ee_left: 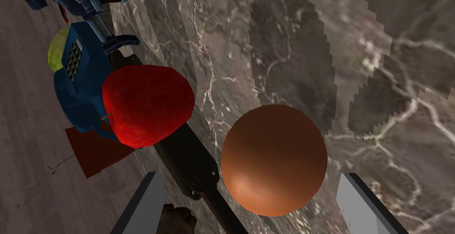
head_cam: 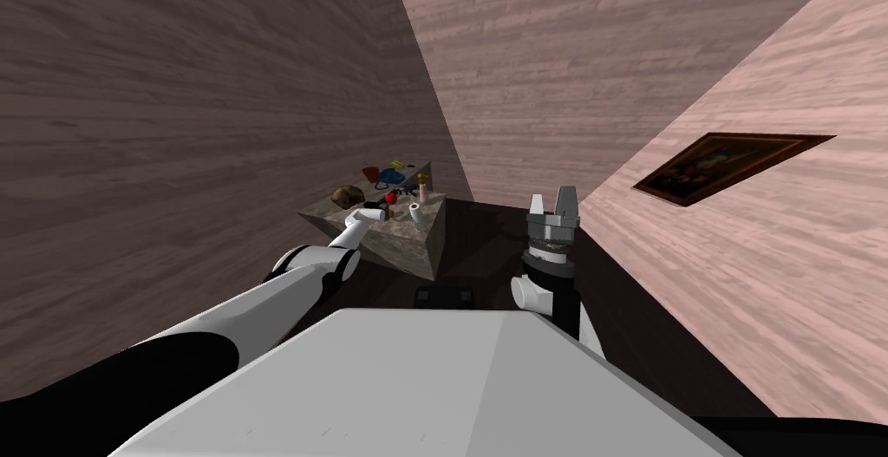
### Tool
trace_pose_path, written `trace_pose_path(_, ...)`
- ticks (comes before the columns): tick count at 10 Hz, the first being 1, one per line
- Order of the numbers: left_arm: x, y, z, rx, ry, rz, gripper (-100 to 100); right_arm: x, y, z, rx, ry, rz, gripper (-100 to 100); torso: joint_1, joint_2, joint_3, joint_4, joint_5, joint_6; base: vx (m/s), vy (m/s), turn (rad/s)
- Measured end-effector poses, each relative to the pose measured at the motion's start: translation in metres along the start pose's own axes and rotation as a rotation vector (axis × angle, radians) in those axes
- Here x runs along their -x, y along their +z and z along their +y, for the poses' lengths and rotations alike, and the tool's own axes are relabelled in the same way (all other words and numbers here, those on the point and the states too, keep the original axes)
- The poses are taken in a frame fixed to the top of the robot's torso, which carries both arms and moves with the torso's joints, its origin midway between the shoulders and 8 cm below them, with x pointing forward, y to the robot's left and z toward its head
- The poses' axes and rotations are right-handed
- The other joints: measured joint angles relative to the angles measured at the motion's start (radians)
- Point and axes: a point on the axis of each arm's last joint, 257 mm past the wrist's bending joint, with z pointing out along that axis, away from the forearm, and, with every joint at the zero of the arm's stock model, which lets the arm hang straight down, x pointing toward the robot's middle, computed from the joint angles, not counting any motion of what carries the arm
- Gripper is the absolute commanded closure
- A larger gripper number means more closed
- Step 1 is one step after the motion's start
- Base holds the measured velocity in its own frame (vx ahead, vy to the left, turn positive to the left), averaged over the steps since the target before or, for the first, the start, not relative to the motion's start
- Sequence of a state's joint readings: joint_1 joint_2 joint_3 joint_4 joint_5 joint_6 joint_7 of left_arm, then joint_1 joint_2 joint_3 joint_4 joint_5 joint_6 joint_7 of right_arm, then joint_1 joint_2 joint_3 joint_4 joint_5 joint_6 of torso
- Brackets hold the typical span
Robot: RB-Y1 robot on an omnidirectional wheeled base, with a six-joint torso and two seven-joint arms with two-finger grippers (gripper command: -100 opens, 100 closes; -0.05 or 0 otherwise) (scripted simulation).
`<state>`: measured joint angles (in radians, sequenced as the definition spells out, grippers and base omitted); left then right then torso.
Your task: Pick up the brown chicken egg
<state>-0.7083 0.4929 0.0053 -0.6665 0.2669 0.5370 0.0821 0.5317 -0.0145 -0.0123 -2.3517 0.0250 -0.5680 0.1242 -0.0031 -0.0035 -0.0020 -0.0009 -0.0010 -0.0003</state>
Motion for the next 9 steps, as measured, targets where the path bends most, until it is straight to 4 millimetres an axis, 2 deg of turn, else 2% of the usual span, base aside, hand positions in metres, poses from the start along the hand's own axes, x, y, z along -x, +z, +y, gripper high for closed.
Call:
trace_pose_path(6,0.011,0.006,-0.004,-0.017,0.02,0.015,-100,0.0,0.0,0.0,0.0,0.0,0.0,0,0.0,0.0,0.0,0.0,0.0,0.0,0.033,-0.048,0.07)
trace_pose_path(7,0.012,0.006,-0.004,-0.018,0.02,0.015,100,0.0,0.0,0.0,0.0,0.0,0.0,0,0.001,0.001,0.001,0.0,0.0,0.0,-0.002,-0.006,0.006)
trace_pose_path(9,0.012,0.006,-0.003,-0.017,0.02,0.015,100,0.0,0.0,0.0,0.0,0.0,0.0,0,0.003,0.002,0.001,0.001,0.001,0.0,0.0,0.0,0.0)
